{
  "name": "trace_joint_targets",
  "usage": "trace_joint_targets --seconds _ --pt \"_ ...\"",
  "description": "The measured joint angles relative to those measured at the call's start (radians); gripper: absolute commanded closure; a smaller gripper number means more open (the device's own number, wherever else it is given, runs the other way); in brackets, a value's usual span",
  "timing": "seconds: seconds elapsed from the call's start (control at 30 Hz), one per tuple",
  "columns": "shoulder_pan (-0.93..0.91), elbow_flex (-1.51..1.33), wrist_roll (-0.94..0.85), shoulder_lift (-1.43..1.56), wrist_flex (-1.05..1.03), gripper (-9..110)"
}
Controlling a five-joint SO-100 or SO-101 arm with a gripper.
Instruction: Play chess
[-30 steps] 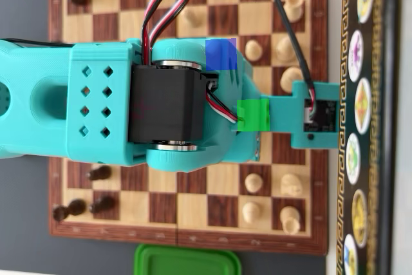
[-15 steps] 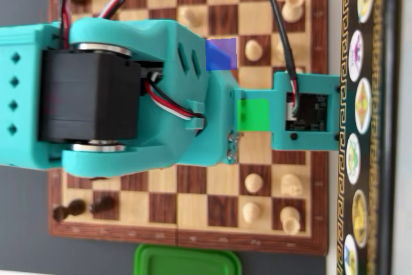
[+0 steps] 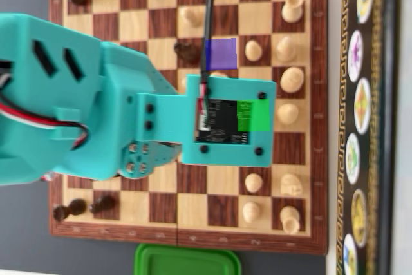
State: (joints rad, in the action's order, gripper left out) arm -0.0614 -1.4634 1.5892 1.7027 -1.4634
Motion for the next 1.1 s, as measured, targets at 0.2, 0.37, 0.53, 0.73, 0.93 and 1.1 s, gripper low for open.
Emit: trace_joint_targets --seconds 0.2,0.37,0.53,0.73,0.93,1.1 --pt "-0.025 -0.195 0.000 0.230 0.000 87" --pt "-0.044 -0.357 0.000 0.436 0.000 87" --pt "-0.046 -0.499 0.000 0.609 0.000 87" --pt "-0.046 -0.646 0.000 0.790 0.063 87" --pt "-0.048 -0.830 0.000 0.992 0.190 87" --pt "-0.048 -0.989 0.000 1.178 0.310 87"
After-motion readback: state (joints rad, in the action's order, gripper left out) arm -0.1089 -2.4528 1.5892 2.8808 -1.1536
